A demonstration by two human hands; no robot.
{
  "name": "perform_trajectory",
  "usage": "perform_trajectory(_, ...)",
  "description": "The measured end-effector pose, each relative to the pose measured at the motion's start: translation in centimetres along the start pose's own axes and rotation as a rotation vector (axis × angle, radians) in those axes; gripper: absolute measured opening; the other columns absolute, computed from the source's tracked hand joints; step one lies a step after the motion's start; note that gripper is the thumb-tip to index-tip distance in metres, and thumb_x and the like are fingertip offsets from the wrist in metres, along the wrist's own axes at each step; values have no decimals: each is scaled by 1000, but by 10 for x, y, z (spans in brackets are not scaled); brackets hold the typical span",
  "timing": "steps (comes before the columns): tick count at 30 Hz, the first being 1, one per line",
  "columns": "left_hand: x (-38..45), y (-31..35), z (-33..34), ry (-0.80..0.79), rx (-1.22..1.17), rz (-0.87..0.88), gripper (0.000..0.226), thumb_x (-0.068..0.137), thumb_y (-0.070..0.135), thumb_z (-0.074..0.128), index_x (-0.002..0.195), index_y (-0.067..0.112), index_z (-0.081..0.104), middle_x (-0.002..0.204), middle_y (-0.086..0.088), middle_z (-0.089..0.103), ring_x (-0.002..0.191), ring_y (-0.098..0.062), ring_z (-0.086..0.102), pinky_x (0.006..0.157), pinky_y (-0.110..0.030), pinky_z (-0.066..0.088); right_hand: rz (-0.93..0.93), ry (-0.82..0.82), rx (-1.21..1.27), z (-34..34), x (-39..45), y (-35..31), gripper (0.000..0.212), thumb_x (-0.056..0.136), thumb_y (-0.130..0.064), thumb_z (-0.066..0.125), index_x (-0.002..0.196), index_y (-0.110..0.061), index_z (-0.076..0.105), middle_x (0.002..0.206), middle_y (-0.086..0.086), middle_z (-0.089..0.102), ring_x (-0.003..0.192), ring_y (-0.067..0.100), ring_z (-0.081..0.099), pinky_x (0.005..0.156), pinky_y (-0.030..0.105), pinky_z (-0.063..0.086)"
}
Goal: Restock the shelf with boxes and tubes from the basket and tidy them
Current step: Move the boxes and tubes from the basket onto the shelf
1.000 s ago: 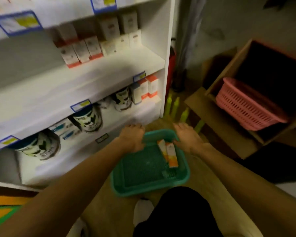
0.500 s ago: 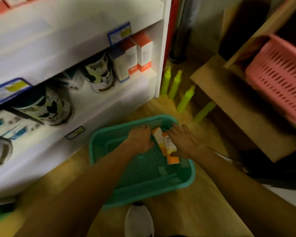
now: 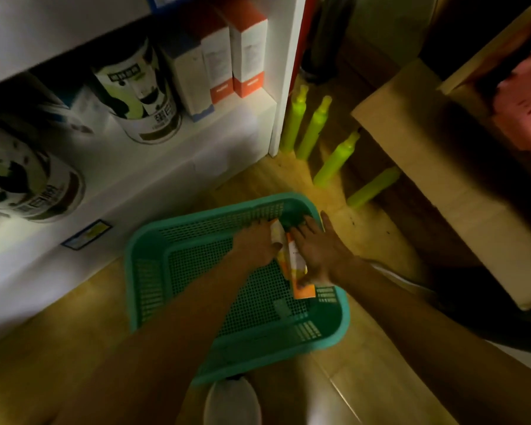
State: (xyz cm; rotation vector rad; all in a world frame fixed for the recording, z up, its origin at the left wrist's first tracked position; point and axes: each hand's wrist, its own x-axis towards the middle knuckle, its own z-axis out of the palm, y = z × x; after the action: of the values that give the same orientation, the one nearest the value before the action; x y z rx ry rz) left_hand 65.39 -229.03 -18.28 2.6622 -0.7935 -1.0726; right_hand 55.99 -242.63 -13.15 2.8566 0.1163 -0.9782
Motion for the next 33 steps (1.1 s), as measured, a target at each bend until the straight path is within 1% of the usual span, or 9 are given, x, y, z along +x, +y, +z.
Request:
perform_trajectory(7,-3,2,2,108,-137,-90,71,87,44,72,137,7,38,134,-16,57,123,-34,56,96,-45,48,-16,173,89,13,-15,2,119,65,-67,76,155,-15,17,152,9,32,147,33,18,121,56,2)
perform_trajectory(11,-20,-10,-6,173,-333,-103,73,82,41,78,138,9,42,132,-15,60,122,-35,58,98,-43,48,-32,291,203,22,-27,4,88,69,-46,80,143,-14,45,141,11,46,139,34,35,121,51,12)
perform_trajectory(13,-33,-15,-13,183,-375,-66,70,79,38,80,136,14,47,132,-11,60,122,-31,57,98,-40,46,-20,345,308,22,-34,4,69,71,-40,80,131,-16,55,129,9,53,126,33,47,112,44,28)
perform_trajectory(14,-40,-16,-18,187,-358,-45,65,79,37,81,134,16,52,130,-9,60,121,-29,57,97,-39,46,-7,359,356,18,-37,4,60,74,-38,78,126,-16,57,124,8,54,118,33,51,100,38,34)
perform_trajectory(16,-54,-17,-28,201,-290,6,55,78,36,81,125,17,61,125,-8,62,115,-27,59,93,-37,47,24,363,419,6,-45,3,49,78,-37,75,119,-18,57,116,5,54,105,29,54,80,32,33)
perform_trajectory(21,-92,-20,-63,272,-207,64,40,80,27,79,116,16,64,115,-9,62,106,-29,61,88,-38,48,70,423,568,-25,-66,1,41,81,-33,73,117,-23,56,115,-1,53,97,24,58,72,37,49)
perform_trajectory(27,-152,-20,-120,372,-185,153,29,82,28,76,108,18,67,103,-4,69,99,-24,64,82,-33,49,70,580,658,-84,-92,-7,39,83,-39,73,116,-23,63,109,-1,64,97,22,61,74,36,50)
perform_trajectory(29,-175,-19,-144,442,-185,230,21,80,32,70,97,21,65,95,-1,67,95,-26,65,79,-40,52,85,629,670,-112,-101,-14,41,82,-43,73,119,-26,62,111,-1,67,97,21,63,77,37,53)
perform_trajectory(33,-229,-17,-195,555,-73,213,50,82,33,75,129,26,60,119,-3,67,106,-26,62,86,-35,49,128,743,783,-173,-124,-36,48,79,-46,77,120,-30,59,104,-4,71,92,18,67,77,33,55)
